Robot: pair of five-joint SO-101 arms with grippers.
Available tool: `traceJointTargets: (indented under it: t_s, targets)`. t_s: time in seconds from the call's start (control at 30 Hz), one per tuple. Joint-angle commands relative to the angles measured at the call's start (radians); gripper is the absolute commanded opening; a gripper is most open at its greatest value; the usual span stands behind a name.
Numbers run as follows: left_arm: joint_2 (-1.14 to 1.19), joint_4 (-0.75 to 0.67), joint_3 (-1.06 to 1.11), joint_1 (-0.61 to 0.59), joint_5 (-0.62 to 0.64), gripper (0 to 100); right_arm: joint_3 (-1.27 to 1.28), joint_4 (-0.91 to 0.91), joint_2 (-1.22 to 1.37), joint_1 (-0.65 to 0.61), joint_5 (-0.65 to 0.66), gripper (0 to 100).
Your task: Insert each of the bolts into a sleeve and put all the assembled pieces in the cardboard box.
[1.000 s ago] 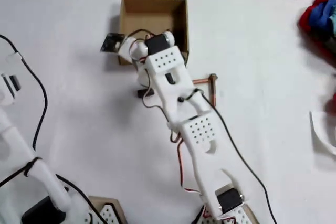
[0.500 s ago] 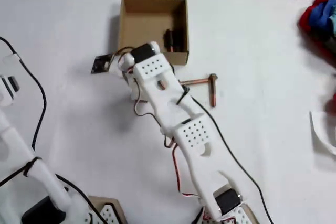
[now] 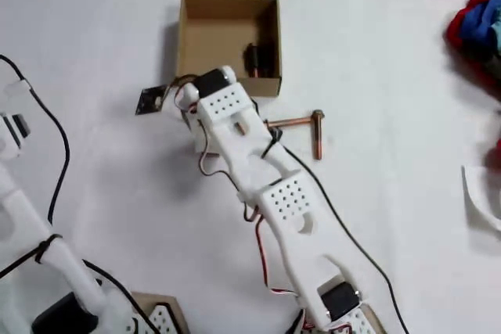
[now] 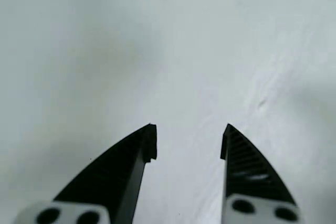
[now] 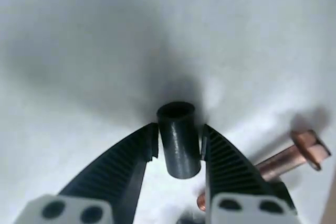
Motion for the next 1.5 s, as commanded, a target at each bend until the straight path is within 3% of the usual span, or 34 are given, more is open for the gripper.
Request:
traceJointTargets:
  t_s: [0.0, 0.1, 0.27, 0.43, 0.6, 0.7, 0.8, 1.03, 1.13, 1.2, 1.37, 1.47]
  targets:
    - [-0.008, 0.005, -0.005, -0.005, 0.000, 21, 0.000, 0.002, 0.016, -0.004, 0.003, 11.7]
    - [-0.008, 0.005, -0.005, -0.005, 0.000, 21, 0.000, 0.002, 0.018, -0.004, 0.000, 0.6]
    - [-0.006, 0.005, -0.004, -0.003, 0.000, 21, -0.049, 0.004, -0.018, 0.022, -0.112, 2.2]
    - [-0.005, -0.005, 0.042, 0.025, 0.000, 21, -0.218, 0.021, -0.104, 0.088, -0.385, 2.2]
    - [0.005, -0.020, 0.162, 0.212, 0.000, 21, -0.247, 0.022, -0.262, 0.173, -0.709, 2.2]
    - [0.106, -0.038, 0.177, 0.353, 0.002, 21, -0.213, 0.022, -0.380, 0.205, -0.729, 2.2]
    - [0.296, 0.028, 0.058, 0.468, 0.002, 21, -0.147, 0.022, -0.530, 0.232, -0.733, 2.2]
    - [0.687, 0.436, -0.582, 0.712, 0.008, 21, 0.351, 0.013, -0.903, 0.361, -0.824, 2.2]
    - [0.813, 0.552, -0.842, 0.830, 0.034, 21, 0.661, -0.119, -1.033, 0.426, -0.824, 2.2]
    - [0.893, 0.580, -0.970, 0.890, 0.135, 21, 0.850, -0.251, -1.155, 0.476, -0.825, 2.2]
    - [1.086, 0.577, -1.193, 0.980, 0.526, 21, 1.320, -0.530, -1.480, 0.555, -0.819, 2.1]
    - [1.192, 0.580, -1.287, 1.019, 0.595, 21, 1.493, -0.636, -1.629, 0.581, -0.825, 2.1]
